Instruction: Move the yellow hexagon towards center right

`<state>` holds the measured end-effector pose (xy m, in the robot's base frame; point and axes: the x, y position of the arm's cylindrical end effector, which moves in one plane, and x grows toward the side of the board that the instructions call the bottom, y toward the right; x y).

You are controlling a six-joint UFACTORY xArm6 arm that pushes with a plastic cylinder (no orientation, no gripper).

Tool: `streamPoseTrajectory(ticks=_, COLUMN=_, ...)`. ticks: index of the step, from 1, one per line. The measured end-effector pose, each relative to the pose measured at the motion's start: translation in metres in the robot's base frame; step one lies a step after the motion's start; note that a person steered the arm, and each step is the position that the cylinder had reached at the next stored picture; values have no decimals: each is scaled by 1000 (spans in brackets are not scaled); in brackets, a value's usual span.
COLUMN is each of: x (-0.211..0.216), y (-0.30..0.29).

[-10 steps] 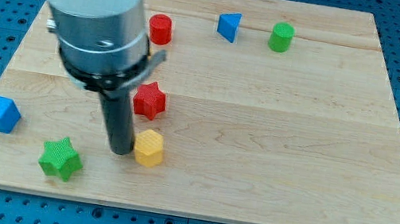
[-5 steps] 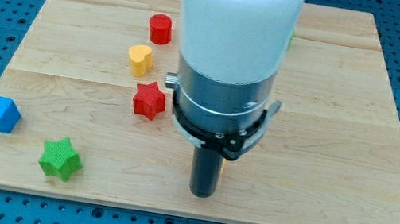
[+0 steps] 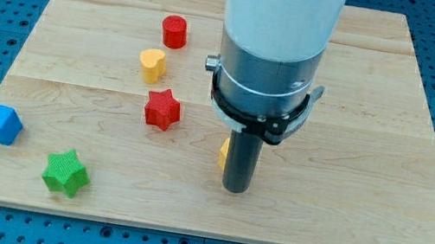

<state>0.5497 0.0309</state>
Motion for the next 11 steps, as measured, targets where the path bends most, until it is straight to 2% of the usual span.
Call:
streamPoseTrajectory(ticks=2, x=-28, y=-1)
streamPoseTrajectory(ticks=6, x=-21, y=-30)
streamPoseTrajectory(ticks=8, x=-16, y=-97)
streamPoseTrajectory(ticks=9, x=-32, y=-92)
streamPoseTrajectory(ticks=11, x=-50, y=-28)
